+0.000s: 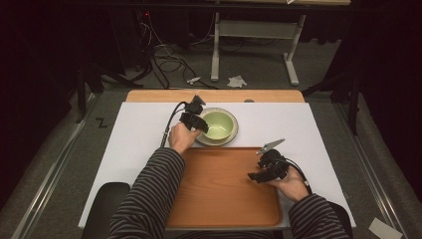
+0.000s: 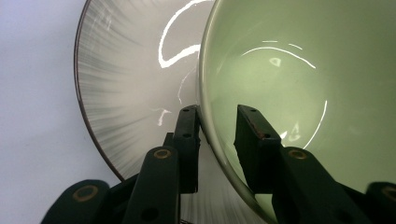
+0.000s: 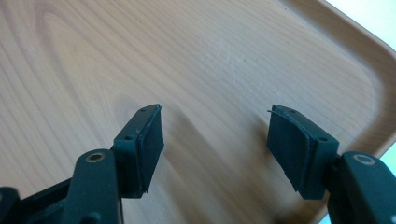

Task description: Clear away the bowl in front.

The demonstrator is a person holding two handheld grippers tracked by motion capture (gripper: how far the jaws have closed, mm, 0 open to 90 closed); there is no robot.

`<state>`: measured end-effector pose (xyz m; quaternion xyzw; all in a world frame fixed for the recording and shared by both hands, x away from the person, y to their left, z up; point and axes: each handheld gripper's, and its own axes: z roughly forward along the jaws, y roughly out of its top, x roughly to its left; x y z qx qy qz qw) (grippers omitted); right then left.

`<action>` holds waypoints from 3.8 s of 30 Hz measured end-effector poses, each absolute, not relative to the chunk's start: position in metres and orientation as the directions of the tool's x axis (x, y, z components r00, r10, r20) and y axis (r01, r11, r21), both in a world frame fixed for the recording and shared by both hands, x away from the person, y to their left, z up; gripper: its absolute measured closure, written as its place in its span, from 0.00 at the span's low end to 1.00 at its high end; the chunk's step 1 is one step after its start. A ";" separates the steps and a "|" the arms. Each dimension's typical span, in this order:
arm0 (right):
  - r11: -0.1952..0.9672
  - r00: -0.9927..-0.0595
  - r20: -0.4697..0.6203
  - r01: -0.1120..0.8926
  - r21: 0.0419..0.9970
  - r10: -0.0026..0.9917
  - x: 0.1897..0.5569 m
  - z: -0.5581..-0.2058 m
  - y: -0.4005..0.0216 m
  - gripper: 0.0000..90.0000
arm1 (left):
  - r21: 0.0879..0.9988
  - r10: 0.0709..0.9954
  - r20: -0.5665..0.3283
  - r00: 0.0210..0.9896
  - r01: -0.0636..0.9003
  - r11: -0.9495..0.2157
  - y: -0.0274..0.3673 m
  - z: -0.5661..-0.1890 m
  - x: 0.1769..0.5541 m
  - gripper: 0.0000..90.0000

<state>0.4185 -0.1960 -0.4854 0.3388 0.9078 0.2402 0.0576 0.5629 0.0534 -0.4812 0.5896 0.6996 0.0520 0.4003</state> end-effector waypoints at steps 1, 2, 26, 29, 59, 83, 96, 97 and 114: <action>0.654 -0.763 0.061 0.589 0.474 0.643 0.418 -0.485 -0.196 0.41 | 0.540 0.867 -0.498 0.013 0.787 0.299 0.053 -0.483 0.564 0.79; 0.653 -0.762 0.062 0.591 0.473 0.644 0.418 -0.485 -0.196 0.41 | 0.538 0.866 -0.500 0.011 0.788 0.300 0.053 -0.483 0.564 0.79; 0.661 -0.768 0.060 0.585 0.470 0.638 0.419 -0.486 -0.195 0.41 | 0.523 0.853 -0.521 -0.029 0.779 0.346 0.057 -0.487 0.571 0.88; 0.662 -0.770 0.059 0.583 0.470 0.636 0.419 -0.486 -0.195 0.41 | 0.515 0.841 -0.540 -0.035 0.776 0.363 0.059 -0.487 0.573 0.89; 0.662 -0.770 0.059 0.583 0.471 0.635 0.419 -0.486 -0.195 0.41 | 0.536 0.813 -0.580 -0.038 0.734 0.417 0.061 -0.481 0.576 0.92; 0.663 -0.770 0.057 0.583 0.470 0.636 0.419 -0.486 -0.195 0.41 | 0.579 0.786 -0.617 0.029 0.693 0.429 0.079 -0.442 0.558 0.92; 0.660 -0.767 0.059 0.585 0.471 0.639 0.418 -0.486 -0.195 0.41 | 0.596 0.775 -0.624 0.095 0.700 0.394 0.078 -0.425 0.541 0.92; 0.662 -0.768 0.059 0.584 0.470 0.637 0.418 -0.486 -0.195 0.41 | 0.597 0.775 -0.624 0.102 0.702 0.388 0.077 -0.423 0.540 0.92; 0.658 -0.766 0.062 0.588 0.471 0.640 0.418 -0.486 -0.195 0.41 | 0.619 0.768 -0.618 0.169 0.707 0.343 0.079 -0.408 0.521 0.92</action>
